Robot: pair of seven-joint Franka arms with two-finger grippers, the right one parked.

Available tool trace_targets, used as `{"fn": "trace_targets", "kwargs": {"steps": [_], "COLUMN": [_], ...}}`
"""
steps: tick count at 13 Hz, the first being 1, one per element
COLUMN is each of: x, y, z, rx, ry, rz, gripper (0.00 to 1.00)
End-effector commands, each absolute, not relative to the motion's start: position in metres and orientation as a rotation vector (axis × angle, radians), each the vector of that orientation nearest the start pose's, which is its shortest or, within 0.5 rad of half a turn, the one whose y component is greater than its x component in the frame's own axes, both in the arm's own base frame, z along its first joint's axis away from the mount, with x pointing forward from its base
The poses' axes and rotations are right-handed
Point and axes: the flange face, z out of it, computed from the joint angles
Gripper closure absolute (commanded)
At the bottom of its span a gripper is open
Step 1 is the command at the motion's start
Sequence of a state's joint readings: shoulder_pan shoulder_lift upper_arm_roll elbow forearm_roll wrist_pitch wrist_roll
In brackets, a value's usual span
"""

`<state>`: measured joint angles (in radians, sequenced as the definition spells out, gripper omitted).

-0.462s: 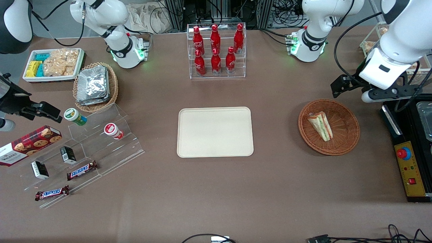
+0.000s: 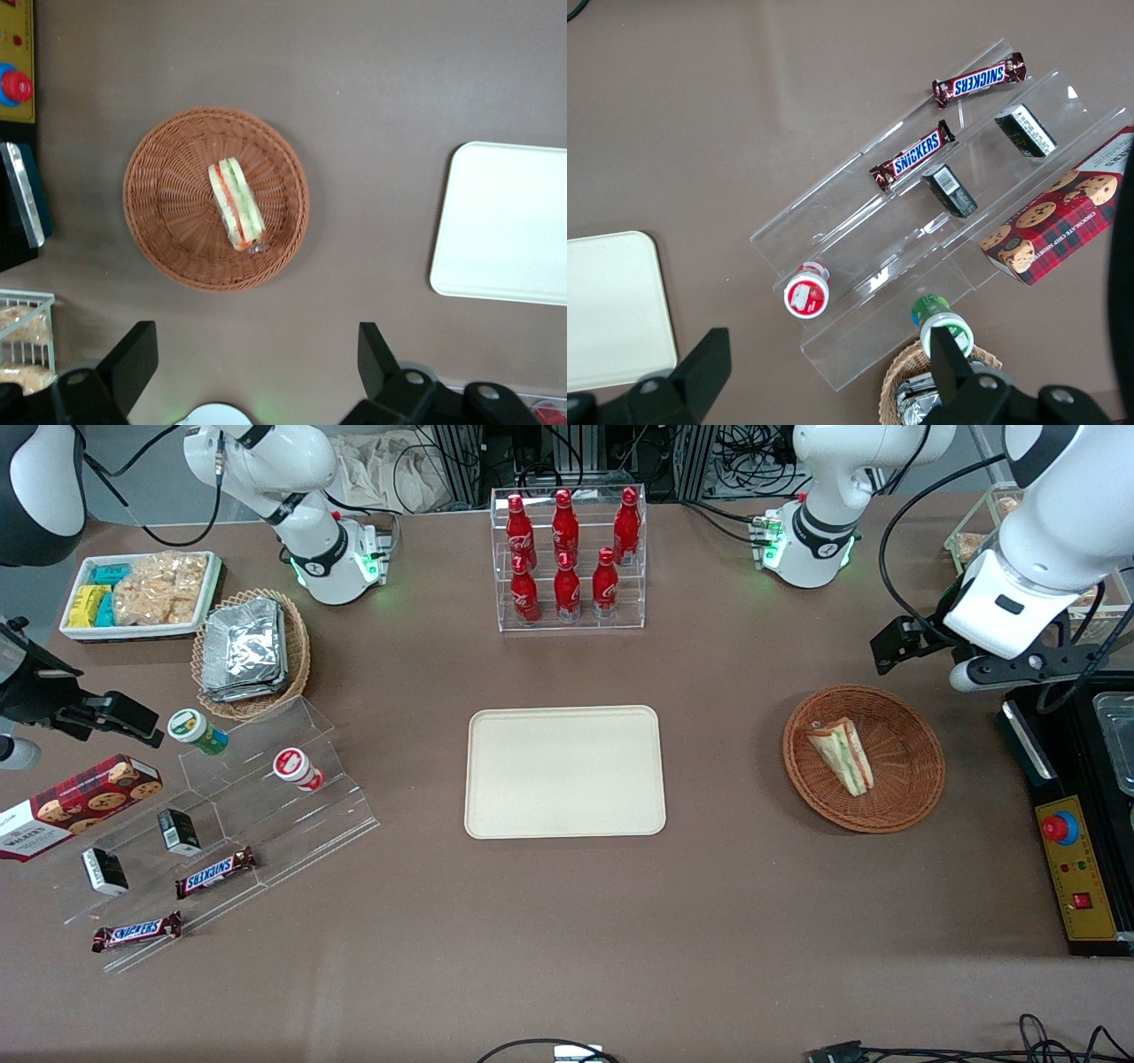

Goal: Place sandwich from basket to tray
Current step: 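Move the left gripper over the sandwich in the wicker basket, then lower the open left gripper onto the wrapped sandwich and close it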

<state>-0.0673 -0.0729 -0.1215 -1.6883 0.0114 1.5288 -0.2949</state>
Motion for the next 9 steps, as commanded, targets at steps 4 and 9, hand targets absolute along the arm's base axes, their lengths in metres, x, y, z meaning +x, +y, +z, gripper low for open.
{"fn": "trace_targets", "kwargs": {"steps": [4, 9], "x": [0.499, 0.481], "y": [-0.049, -0.015], "z": [0.535, 0.411], "rx": [-3.031, -2.999], "ry": [-0.5, -0.732], "rz": [0.109, 0.036], "gripper": [0.0, 0.0]}}
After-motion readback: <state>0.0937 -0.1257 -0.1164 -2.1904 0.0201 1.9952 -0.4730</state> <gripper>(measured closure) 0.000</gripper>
